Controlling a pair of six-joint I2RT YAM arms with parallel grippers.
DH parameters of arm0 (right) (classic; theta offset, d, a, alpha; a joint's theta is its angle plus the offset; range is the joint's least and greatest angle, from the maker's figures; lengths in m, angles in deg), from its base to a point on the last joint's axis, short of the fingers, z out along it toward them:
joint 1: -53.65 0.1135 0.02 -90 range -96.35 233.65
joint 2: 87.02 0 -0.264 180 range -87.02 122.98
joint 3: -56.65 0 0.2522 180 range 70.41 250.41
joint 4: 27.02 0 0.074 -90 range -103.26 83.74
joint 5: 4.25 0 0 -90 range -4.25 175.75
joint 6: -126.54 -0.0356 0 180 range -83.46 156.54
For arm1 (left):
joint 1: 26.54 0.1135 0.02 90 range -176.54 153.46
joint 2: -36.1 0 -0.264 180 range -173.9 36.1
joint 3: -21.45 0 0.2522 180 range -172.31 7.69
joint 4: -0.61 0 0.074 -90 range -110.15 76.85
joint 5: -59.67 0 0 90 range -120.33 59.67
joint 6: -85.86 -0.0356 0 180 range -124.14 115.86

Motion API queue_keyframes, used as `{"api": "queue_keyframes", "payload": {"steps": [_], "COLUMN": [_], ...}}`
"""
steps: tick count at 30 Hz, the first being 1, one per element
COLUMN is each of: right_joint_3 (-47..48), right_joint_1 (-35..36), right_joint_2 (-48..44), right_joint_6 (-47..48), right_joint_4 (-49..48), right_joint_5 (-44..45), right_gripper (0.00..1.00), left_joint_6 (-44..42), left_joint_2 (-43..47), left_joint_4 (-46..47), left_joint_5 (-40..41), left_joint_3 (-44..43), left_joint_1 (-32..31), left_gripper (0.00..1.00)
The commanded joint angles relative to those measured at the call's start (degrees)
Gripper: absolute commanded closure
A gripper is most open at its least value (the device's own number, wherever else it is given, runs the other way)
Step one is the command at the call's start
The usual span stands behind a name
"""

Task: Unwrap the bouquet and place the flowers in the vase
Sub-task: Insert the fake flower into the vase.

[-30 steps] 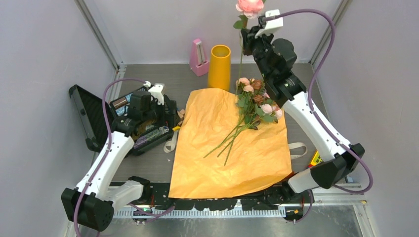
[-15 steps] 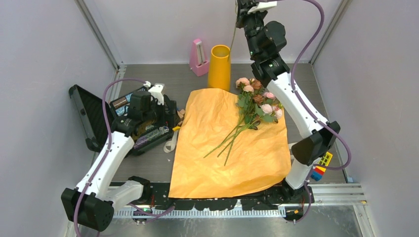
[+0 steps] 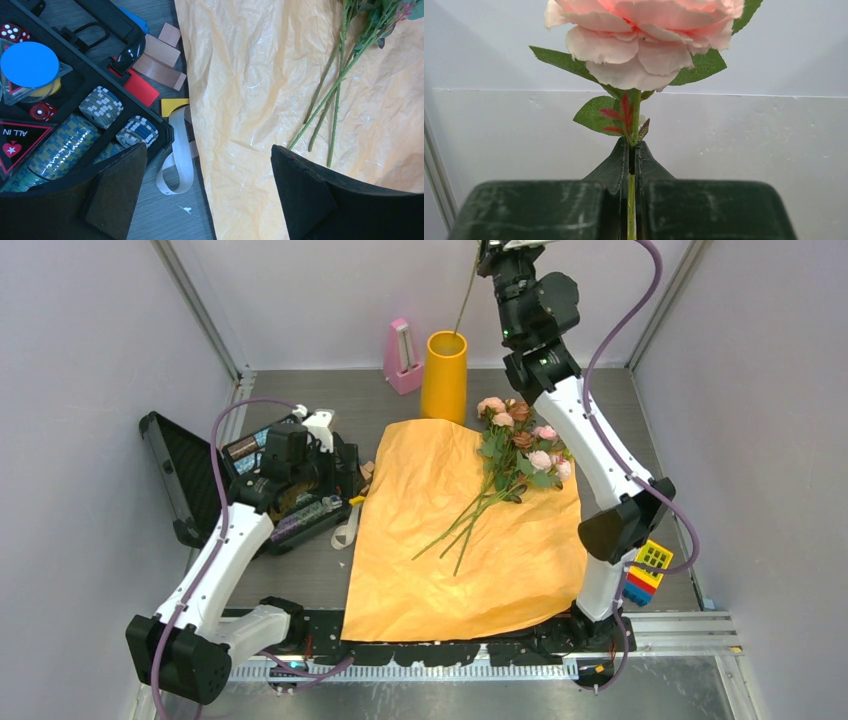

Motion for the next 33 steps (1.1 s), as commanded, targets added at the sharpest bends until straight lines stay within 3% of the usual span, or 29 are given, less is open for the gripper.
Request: {"api": "queue_keyframes", "payload": {"steps": [1, 11, 33], "right_joint_3": [-1.19, -3.76, -19.25], "right_joint_1": [0.38, 0.63, 0.63], "right_joint_2": [2.58, 8.17, 8.57], "right_joint_6": [0.61, 0.41, -7.46], "right_joint_4": [-5.61, -6.88, -7.77], "right_joint_5": [1.42, 4.06, 8.48], "right_gripper": [1.0, 1.0, 1.0], "left_joint_6": [0.03, 0.12, 0.03], "left_joint_2": [0.19, -0.18, -0.49], "left_joint_4": [1.93, 2.02, 1.75], "left_joint_5": [-0.68, -1.13, -0.56], "left_joint_3": [-0.44, -0.38, -0.51], "left_joint_1": [-0.14, -0.14, -0.14], "left_gripper": [0.03, 0.03, 0.03]}}
